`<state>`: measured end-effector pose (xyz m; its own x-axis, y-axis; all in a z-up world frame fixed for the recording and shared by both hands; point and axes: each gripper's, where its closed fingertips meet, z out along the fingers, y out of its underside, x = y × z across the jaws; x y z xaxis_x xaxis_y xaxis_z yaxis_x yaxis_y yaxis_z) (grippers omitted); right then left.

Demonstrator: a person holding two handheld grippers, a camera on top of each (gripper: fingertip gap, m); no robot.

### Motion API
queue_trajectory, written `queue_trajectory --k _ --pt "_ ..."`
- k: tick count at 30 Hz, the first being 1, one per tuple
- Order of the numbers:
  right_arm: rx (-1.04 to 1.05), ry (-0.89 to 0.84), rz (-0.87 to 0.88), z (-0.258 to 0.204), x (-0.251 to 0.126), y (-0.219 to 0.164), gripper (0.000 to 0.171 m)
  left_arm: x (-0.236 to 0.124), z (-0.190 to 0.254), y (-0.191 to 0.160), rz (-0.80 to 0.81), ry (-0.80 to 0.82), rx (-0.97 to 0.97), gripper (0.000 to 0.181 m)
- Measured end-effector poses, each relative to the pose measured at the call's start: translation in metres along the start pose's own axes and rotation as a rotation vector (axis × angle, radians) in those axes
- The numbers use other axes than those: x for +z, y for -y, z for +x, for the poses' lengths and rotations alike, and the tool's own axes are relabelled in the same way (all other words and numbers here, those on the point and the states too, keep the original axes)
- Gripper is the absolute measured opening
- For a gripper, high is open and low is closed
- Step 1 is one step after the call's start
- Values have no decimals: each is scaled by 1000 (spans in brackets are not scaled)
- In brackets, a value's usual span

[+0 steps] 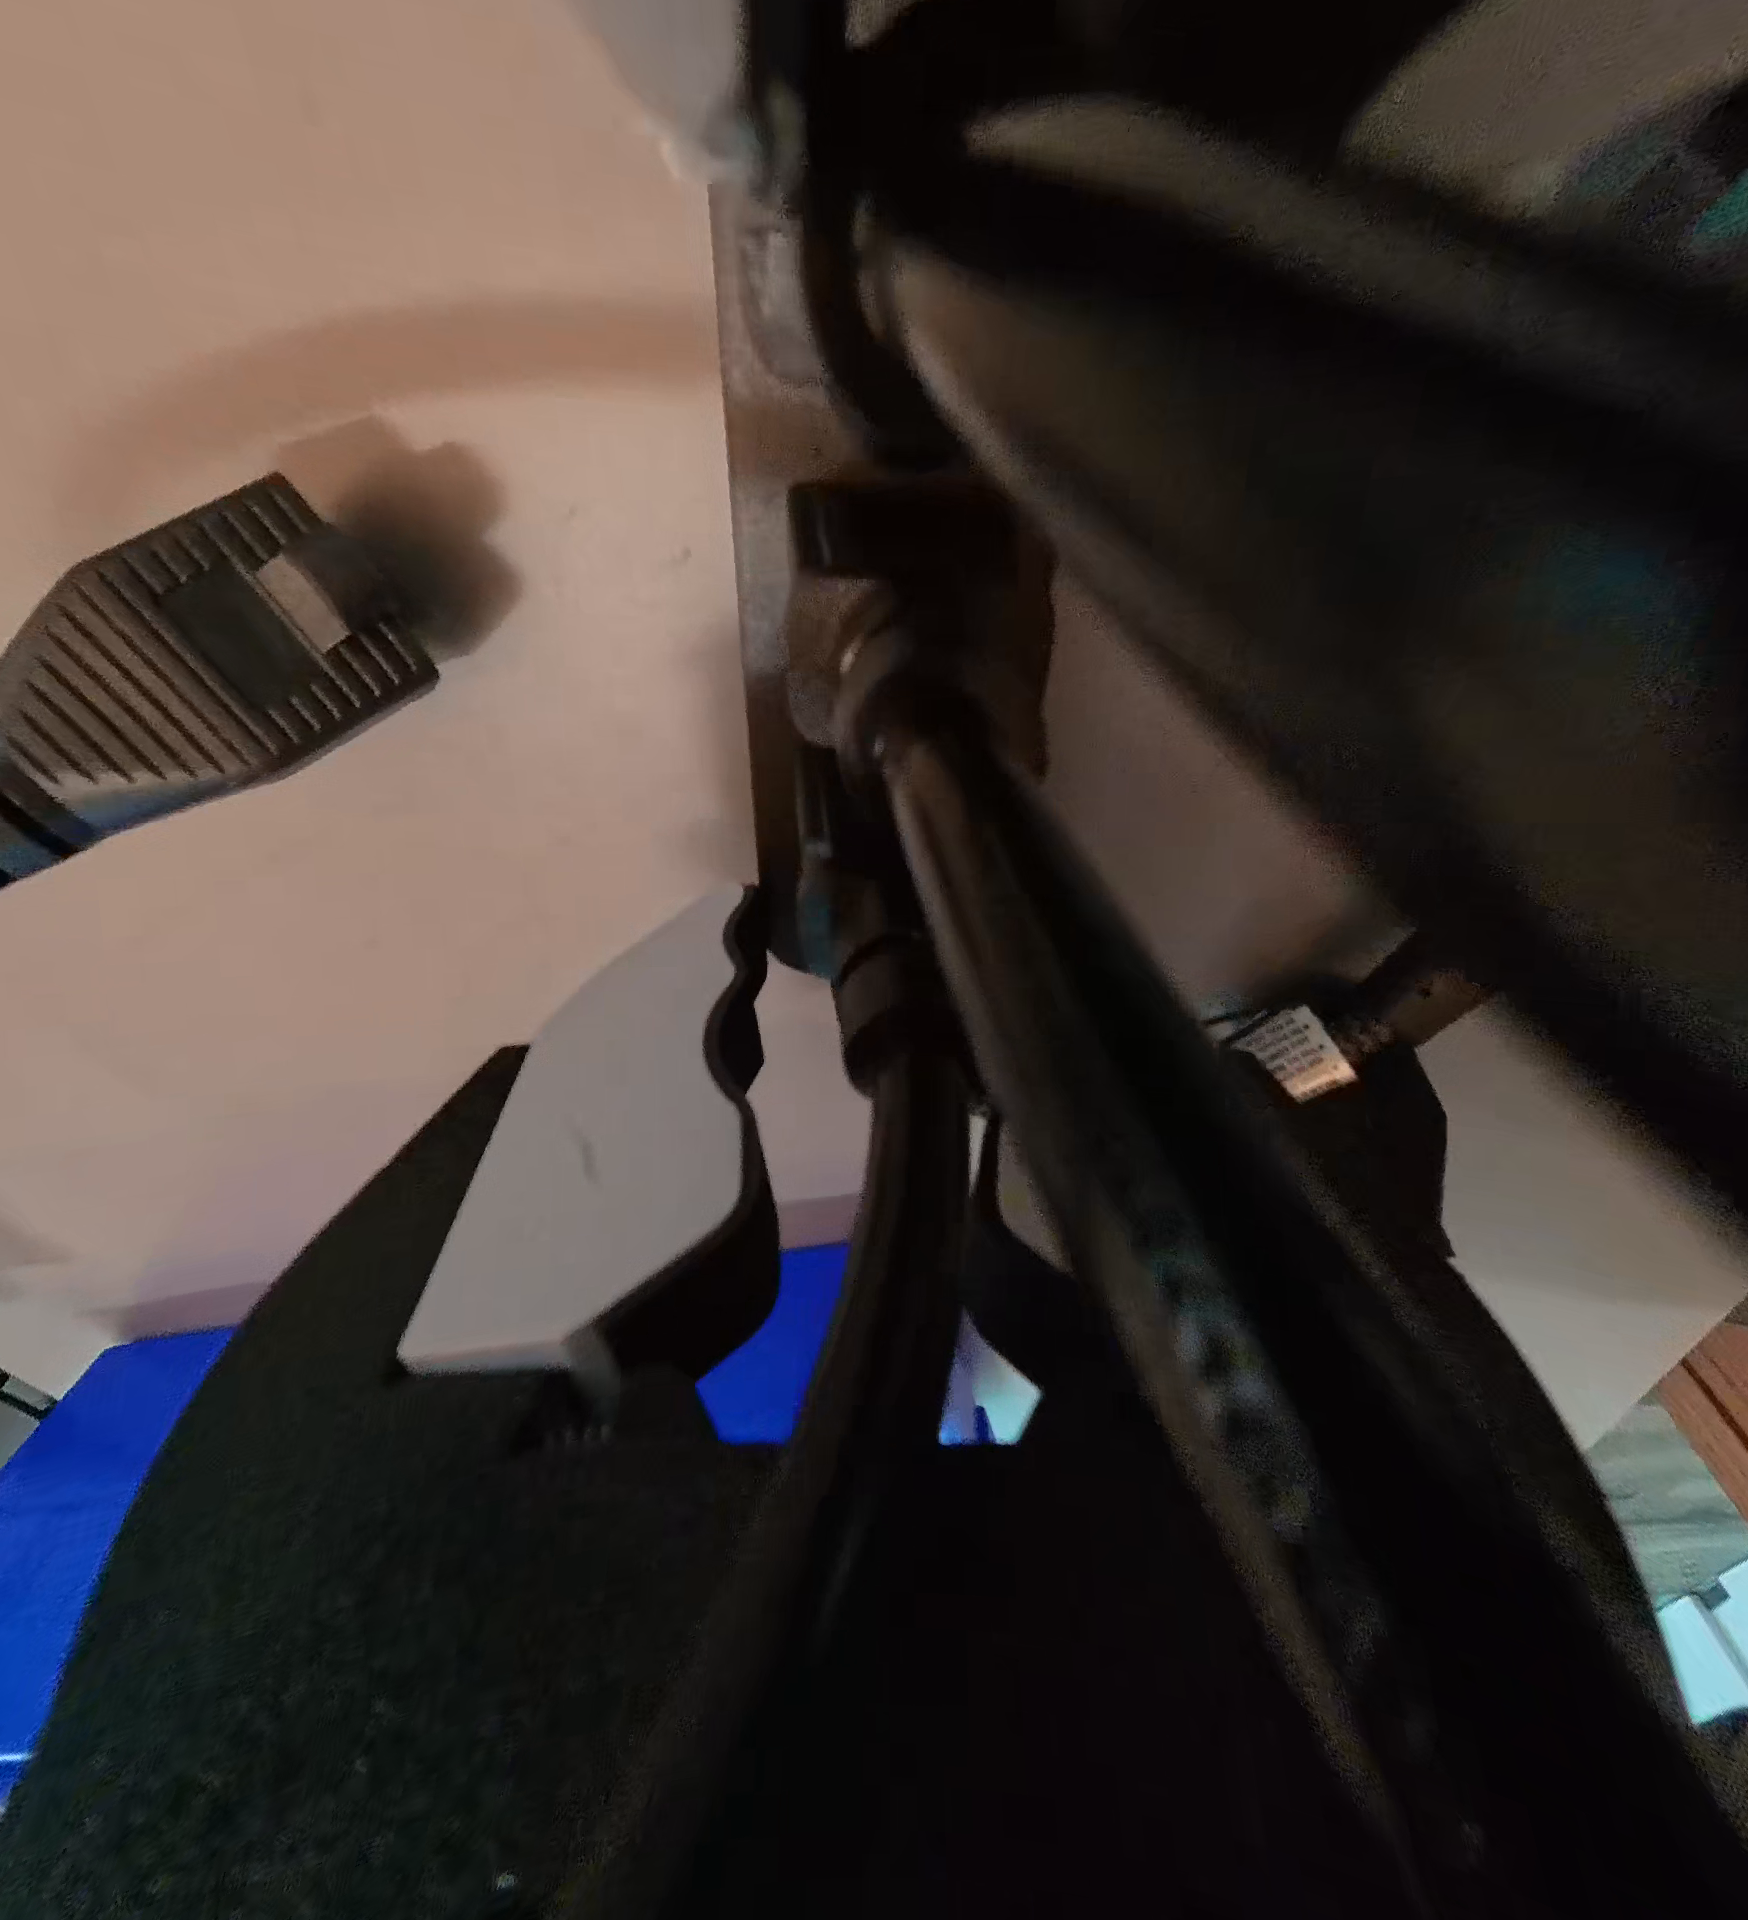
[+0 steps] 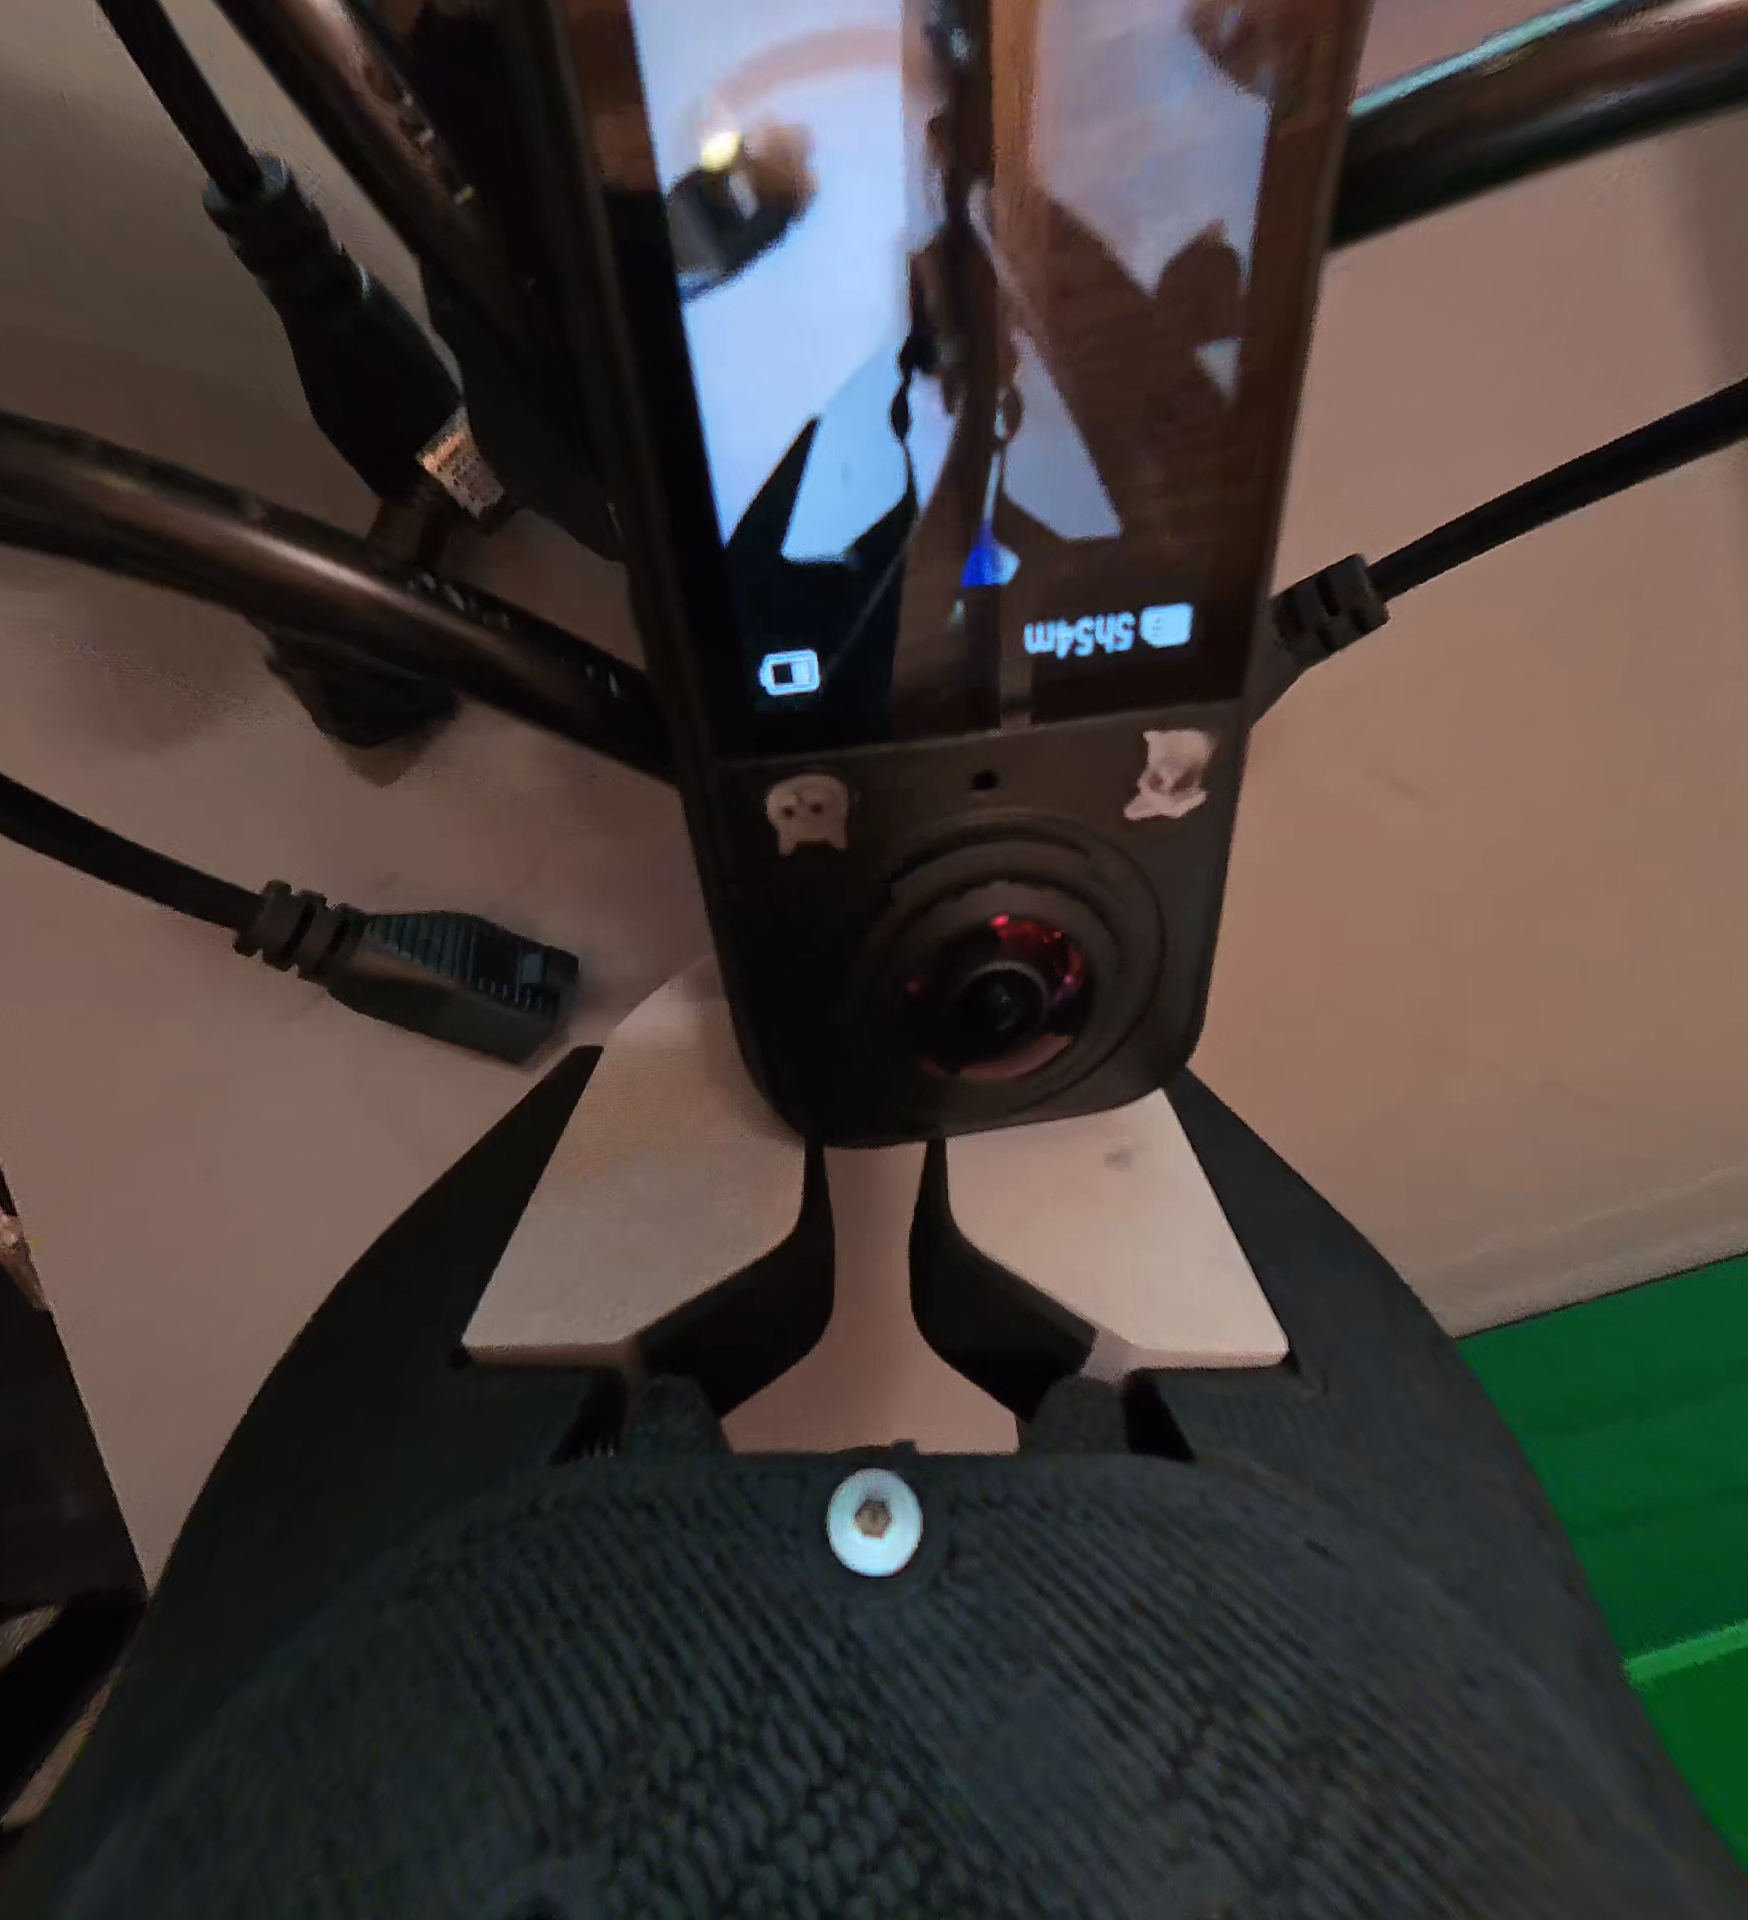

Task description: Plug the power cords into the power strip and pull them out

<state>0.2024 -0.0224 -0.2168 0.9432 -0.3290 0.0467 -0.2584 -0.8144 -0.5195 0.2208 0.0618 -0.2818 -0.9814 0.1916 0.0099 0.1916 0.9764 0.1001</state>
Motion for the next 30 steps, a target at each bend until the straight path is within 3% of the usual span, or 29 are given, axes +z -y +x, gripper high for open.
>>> queue_trajectory --k 1,10,16,19,23,27,30 --pt "7 -7 35 1 -1 4 12 0 0 -1 5 -4 -6 38" --pt "-1 -24 153 2 -6 25 11 0 0 -5 77 6 -63 38" --pt "-46 -78 139 8 0 9 14 1 0 0 138 12 -102 40" --pt "33 -17 248 7 3 12 19 1 -1 3 190 13 -112 41" --pt "36 48 251 8 4 12 15 1 -1 3 185 11 -105 41" --pt "-52 -17 220 8 3 14 14 1 -1 2 156 10 -103 40" --pt "-16 13 358 1 -4 32 10 0 0 -2 84 14 -79 39"
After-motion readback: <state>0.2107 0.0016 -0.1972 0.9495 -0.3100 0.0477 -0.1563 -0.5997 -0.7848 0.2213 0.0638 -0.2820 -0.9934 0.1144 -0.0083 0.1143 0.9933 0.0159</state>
